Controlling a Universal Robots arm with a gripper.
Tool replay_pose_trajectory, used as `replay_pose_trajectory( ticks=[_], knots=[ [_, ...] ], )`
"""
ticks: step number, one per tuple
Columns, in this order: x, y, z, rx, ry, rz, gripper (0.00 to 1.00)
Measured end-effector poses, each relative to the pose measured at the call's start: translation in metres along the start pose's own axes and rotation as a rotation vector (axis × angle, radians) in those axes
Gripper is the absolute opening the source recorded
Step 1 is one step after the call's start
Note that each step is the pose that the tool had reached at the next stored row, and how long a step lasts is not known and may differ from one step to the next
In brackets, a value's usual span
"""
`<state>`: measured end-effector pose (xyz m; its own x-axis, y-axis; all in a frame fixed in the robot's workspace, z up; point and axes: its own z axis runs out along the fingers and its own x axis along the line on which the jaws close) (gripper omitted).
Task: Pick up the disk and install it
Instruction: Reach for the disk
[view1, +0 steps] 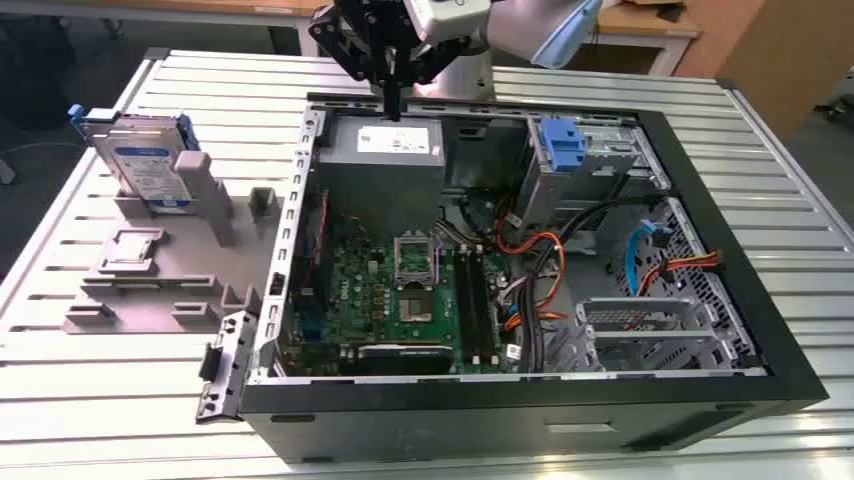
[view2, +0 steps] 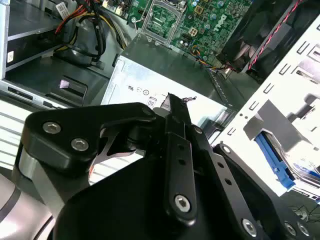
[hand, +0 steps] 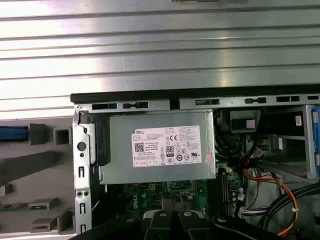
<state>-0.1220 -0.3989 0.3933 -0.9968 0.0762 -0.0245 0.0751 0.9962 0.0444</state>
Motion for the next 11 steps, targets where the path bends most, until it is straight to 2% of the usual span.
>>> replay_pose_trajectory(
  ticks=[11],
  knots=[
    [0.0027,0.0008,0.0,0.0001,0.0,0.0,0.1]
  ],
)
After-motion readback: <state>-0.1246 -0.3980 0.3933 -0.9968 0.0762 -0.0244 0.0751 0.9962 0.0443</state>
